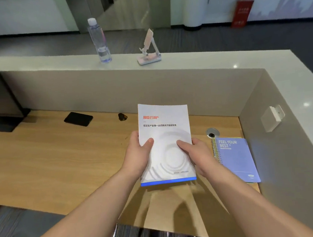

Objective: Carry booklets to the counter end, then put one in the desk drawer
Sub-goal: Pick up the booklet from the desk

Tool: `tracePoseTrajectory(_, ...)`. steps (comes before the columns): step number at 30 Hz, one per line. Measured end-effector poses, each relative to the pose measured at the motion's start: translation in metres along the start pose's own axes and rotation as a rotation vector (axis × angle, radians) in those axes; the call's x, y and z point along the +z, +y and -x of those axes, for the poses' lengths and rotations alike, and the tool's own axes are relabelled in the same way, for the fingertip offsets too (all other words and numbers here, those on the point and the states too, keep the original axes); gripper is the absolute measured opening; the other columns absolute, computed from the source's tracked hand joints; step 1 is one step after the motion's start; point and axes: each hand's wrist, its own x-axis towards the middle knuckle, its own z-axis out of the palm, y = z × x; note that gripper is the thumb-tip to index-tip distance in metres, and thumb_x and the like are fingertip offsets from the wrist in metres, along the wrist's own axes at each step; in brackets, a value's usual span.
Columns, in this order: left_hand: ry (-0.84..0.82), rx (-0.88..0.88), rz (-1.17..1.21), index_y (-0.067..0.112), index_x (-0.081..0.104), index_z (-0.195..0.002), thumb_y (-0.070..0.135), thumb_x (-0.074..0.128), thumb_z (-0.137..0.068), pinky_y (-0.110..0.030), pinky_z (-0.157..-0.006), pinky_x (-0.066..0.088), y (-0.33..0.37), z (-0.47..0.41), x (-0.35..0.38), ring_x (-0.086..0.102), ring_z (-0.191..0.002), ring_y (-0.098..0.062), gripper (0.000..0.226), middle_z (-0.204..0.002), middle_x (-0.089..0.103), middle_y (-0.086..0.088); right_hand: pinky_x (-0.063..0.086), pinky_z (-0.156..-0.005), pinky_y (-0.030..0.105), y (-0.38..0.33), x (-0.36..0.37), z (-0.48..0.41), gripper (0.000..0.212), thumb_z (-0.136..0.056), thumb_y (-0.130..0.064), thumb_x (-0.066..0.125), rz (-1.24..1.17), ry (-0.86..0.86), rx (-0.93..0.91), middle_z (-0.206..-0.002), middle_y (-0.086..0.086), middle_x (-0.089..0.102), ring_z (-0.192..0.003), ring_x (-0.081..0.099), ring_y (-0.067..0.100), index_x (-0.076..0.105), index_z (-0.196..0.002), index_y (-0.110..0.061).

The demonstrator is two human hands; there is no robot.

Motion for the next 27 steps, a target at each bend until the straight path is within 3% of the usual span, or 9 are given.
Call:
tracePoseTrajectory(4, 0.043, 0.032, 0.033, 0.020, 0.050, -0.119, 0.018, 0.058, -0.100, -0.027, -0.070, 0.050, 0.018, 0.021, -0.013, 0.068, -0.100, -0.012, 0.021, -0.117, 0.067, 0.005, 0.059, -0.055, 0.027, -0.022, -0.006, 0.027, 0.024, -0.091, -0.011, 0.074, 0.038, -0.057, -0.095, -0.098, 0.011, 0.079, -0.070, 0.078, 0.017, 0.065, -0.111, -0.002)
tracePoseTrajectory(7, 0.048, 0.037, 0.088, 0.020, 0.051, -0.122, 0.018, 0.059, -0.100, -0.033, -0.077, 0.055, 0.028, 0.035, -0.014, 0.071, -0.101, -0.017, 0.023, -0.117, 0.070, 0.004, 0.063, -0.082, 0.049, -0.026, -0.012, 0.046, 0.023, -0.092, -0.009, 0.072, -0.001, -0.093, -0.140, -0.106, 0.012, 0.078, -0.090, 0.078, 0.031, 0.063, -0.113, -0.008)
tracePoseTrajectory(12, -0.009, 0.103, 0.118, 0.022, 0.051, -0.120, 0.018, 0.059, -0.100, -0.033, -0.077, 0.055, 0.041, 0.063, -0.010, 0.070, -0.101, -0.014, 0.022, -0.116, 0.069, 0.006, 0.060, -0.088, 0.057, -0.026, -0.021, 0.089, 0.018, -0.096, -0.009, 0.066, -0.089, -0.105, -0.196, -0.113, 0.012, 0.076, -0.098, 0.077, 0.034, 0.059, -0.111, -0.017)
tracePoseTrajectory(15, -0.043, 0.130, 0.105, 0.024, 0.050, -0.120, 0.019, 0.060, -0.098, -0.036, -0.084, 0.056, 0.038, 0.081, -0.013, 0.069, -0.105, -0.015, 0.024, -0.119, 0.068, 0.007, 0.062, -0.085, 0.056, -0.020, -0.026, 0.117, 0.016, -0.097, -0.009, 0.066, -0.070, -0.074, -0.245, -0.108, 0.011, 0.078, -0.095, 0.077, 0.034, 0.060, -0.110, -0.016)
tracePoseTrajectory(18, -0.103, 0.128, 0.108, 0.026, 0.048, -0.121, 0.020, 0.059, -0.098, -0.032, -0.080, 0.055, 0.028, 0.104, -0.021, 0.068, -0.106, -0.013, 0.026, -0.119, 0.066, 0.008, 0.063, -0.081, 0.052, -0.007, -0.025, 0.146, 0.016, -0.097, -0.010, 0.065, -0.047, -0.026, -0.261, -0.102, 0.005, 0.080, -0.091, 0.078, 0.031, 0.062, -0.108, -0.021)
tracePoseTrajectory(23, -0.154, 0.104, 0.116, 0.027, 0.046, -0.120, 0.019, 0.058, -0.099, -0.035, -0.082, 0.056, -0.001, 0.145, -0.036, 0.068, -0.104, -0.014, 0.026, -0.117, 0.066, 0.009, 0.063, -0.083, 0.051, 0.031, -0.013, 0.193, 0.031, -0.096, -0.007, 0.066, -0.028, 0.037, -0.251, -0.113, 0.003, 0.077, -0.095, 0.078, 0.027, 0.059, -0.120, -0.025)
tracePoseTrajectory(27, -0.174, 0.099, 0.136, 0.031, 0.047, -0.117, 0.018, 0.058, -0.099, -0.033, -0.081, 0.056, -0.021, 0.178, -0.043, 0.067, -0.101, -0.008, 0.025, -0.113, 0.066, 0.014, 0.065, -0.075, 0.040, 0.059, -0.006, 0.229, 0.032, -0.095, -0.003, 0.064, 0.000, 0.134, -0.267, -0.112, 0.002, 0.075, -0.090, 0.078, 0.019, 0.058, -0.119, -0.025)
